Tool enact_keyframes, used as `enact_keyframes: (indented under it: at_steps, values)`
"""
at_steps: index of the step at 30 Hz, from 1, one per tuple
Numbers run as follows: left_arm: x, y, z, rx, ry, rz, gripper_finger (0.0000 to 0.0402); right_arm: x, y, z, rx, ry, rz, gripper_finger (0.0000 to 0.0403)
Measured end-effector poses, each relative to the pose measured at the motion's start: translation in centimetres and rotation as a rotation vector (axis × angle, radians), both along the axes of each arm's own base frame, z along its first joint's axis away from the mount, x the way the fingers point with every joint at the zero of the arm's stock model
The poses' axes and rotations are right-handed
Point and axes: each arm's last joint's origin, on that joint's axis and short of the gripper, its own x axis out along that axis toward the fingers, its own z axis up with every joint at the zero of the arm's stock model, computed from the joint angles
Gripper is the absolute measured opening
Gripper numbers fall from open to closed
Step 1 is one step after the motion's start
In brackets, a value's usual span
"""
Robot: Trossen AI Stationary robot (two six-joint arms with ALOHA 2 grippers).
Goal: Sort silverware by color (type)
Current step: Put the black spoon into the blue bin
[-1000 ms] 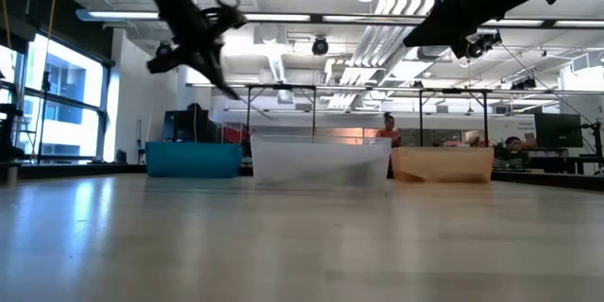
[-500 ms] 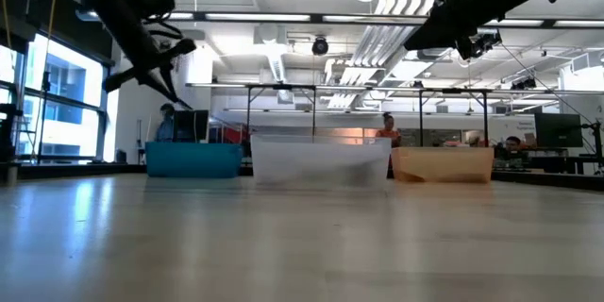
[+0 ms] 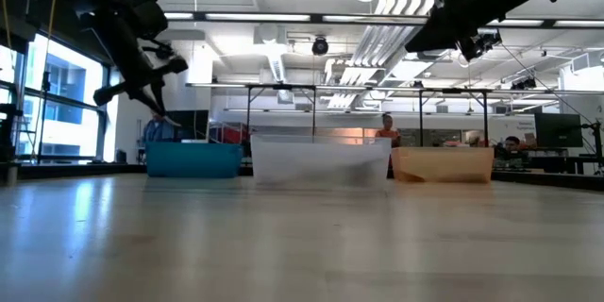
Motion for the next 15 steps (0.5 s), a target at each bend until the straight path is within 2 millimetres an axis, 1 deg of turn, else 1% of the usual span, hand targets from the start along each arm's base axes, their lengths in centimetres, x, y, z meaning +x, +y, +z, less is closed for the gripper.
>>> enact_keyframes:
  at_steps: [5,15]
  values:
    - [0.4,0.7,-0.8,-0.008,0.032,-0.04,0.0,0.0,-0.1,0.0,0.0,0.0,-0.024,0.0]
    - [1.1,3.0,-3.5,-0.053,0.066,-0.081,0.0,-0.1,-0.1,0.0,0.005,-0.004,-0.06,0.0]
